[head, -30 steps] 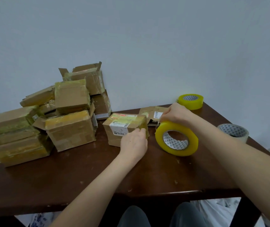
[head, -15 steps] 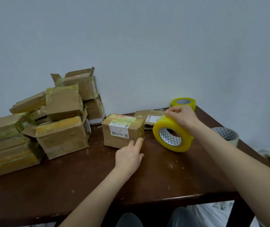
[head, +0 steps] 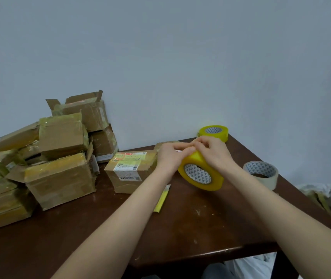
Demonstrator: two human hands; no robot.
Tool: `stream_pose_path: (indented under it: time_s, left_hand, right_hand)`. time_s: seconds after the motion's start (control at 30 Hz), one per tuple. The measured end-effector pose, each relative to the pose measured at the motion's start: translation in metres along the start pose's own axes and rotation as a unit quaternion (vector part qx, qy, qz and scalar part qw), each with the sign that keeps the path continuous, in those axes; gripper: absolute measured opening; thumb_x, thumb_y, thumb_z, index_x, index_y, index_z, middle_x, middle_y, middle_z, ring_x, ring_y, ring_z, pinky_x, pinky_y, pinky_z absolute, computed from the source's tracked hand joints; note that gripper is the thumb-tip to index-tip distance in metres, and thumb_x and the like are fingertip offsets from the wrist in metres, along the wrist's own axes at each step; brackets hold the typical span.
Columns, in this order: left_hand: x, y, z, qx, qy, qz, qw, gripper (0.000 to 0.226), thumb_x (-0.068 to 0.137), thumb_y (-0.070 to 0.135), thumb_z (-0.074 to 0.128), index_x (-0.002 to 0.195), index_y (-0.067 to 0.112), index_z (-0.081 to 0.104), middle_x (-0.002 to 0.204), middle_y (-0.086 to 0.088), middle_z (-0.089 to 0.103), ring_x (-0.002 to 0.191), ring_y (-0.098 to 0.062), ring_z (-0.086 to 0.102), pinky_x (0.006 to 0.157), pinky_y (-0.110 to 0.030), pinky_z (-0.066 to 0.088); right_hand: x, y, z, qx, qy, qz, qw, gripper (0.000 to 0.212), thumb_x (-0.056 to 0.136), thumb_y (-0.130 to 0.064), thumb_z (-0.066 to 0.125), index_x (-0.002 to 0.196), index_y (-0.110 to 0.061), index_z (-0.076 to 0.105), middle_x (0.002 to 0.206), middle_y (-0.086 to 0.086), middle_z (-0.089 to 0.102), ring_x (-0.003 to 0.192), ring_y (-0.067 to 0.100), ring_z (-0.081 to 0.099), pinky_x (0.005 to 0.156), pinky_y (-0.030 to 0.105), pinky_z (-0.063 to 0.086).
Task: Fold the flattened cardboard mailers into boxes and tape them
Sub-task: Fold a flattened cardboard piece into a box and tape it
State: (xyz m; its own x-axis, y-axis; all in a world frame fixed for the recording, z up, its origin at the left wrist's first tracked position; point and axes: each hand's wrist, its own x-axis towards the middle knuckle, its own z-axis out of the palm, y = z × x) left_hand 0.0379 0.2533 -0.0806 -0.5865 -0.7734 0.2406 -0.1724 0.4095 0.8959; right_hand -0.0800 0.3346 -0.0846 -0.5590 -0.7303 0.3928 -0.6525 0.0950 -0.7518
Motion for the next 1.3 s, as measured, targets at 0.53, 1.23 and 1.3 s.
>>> stream_pose_path:
  time_s: [0.53, 1.23, 1.3]
  left_hand:
    - [0.008, 0.0, 0.025, 0.222, 0.152, 0.089, 0.959, 0.018, 0.093, 0.031, 0.056, 0.091, 0.019, 0.069, 0.089, 0.0, 0.07, 0.087, -0.019, 0.062, 0.068, -0.028, 0.039]
    - [0.004, -0.005, 0.0, 0.079, 0.073, 0.033, 0.994, 0.017, 0.094, 0.02, 0.056, 0.08, 0.016, 0.065, 0.066, 0.011, 0.055, 0.07, -0.013, 0.052, 0.066, -0.029, 0.044]
    - [0.002, -0.006, -0.002, 0.072, 0.063, 0.037, 0.995, 0.019, 0.094, 0.019, 0.056, 0.077, 0.016, 0.065, 0.061, 0.009, 0.053, 0.064, -0.015, 0.05, 0.059, -0.027, 0.041]
  right_hand:
    - [-0.019, 0.009, 0.006, 0.08, -0.068, 0.024, 0.994, 0.059, 0.069, -0.024, 0.078, 0.122, -0.022, 0.052, 0.118, -0.005, 0.058, 0.106, 0.007, 0.055, 0.078, 0.021, 0.044]
    - [-0.019, 0.015, 0.007, 0.008, -0.103, 0.046, 0.994, 0.066, 0.069, -0.035, 0.081, 0.127, -0.026, 0.051, 0.118, 0.0, 0.059, 0.104, 0.016, 0.055, 0.08, 0.029, 0.045]
    - [-0.022, 0.016, 0.007, -0.03, -0.073, 0.027, 0.997, 0.06, 0.072, -0.036, 0.078, 0.125, -0.027, 0.054, 0.114, -0.001, 0.061, 0.104, 0.019, 0.057, 0.079, 0.032, 0.046]
